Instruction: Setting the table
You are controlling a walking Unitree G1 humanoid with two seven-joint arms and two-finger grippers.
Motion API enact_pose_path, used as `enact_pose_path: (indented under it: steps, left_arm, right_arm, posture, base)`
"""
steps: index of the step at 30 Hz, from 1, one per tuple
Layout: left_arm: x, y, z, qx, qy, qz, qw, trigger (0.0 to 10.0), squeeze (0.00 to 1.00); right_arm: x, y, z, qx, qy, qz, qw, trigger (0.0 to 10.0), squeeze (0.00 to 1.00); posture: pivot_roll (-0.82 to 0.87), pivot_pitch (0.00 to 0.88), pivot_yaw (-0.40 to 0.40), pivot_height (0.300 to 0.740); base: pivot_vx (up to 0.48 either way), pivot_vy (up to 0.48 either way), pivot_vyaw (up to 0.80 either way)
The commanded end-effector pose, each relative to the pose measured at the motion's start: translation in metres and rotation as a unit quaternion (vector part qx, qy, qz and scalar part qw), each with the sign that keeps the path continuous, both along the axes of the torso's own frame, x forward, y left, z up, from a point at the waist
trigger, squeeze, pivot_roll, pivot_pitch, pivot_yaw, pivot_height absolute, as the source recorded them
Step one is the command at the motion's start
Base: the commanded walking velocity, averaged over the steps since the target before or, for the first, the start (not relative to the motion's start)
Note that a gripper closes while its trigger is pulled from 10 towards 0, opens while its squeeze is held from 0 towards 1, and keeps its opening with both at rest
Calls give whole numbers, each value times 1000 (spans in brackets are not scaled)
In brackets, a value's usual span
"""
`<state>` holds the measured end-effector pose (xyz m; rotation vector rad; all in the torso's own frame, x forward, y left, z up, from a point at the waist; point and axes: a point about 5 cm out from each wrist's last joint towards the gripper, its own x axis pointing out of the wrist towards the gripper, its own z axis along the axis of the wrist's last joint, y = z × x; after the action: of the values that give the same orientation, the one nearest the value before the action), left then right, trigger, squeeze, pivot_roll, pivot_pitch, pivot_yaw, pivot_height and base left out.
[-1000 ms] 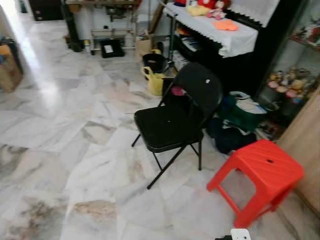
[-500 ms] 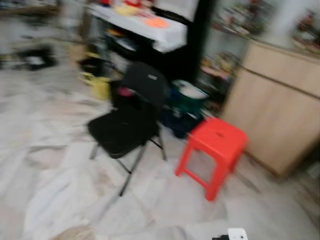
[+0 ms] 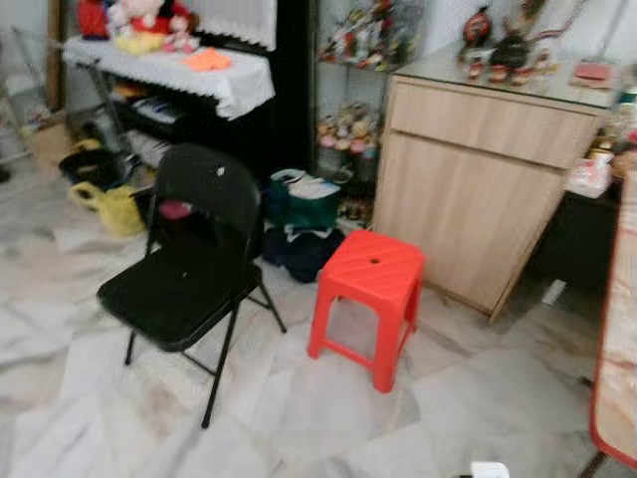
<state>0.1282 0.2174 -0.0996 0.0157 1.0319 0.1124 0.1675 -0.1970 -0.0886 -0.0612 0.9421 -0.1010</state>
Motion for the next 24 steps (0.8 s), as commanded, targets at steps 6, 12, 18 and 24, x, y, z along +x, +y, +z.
enact_pose_path:
  steps: [6,12,18,24]
  left_arm:
    - [1,-97,-8,-37,31,-8,999,10000,0]
    - [7,-100,-6,-43,24,-12,999,10000,0]
    - [3,-105,-7,-38,32,-60,997,10000,0]
    - [1,-103,-8,-44,31,-43,998,10000,0]
  right_arm:
    - [8,21,0,115,7,-73,991,10000,0]
    - [10,15,1,113,0,-80,990,10000,0]
    - [9,12,1,108,7,-46,993,10000,0]
    - [7,12,0,105,15,-46,993,10000,0]
  posture:
    - [62,0,32,740]
    - [53,0,31,740]
    - [33,0,19,740]
    - [28,0,33,740]
  base:
    - [0,0,-788]
    - [0,0,-788]
    - [0,0,-785]
    - [0,0,-786]
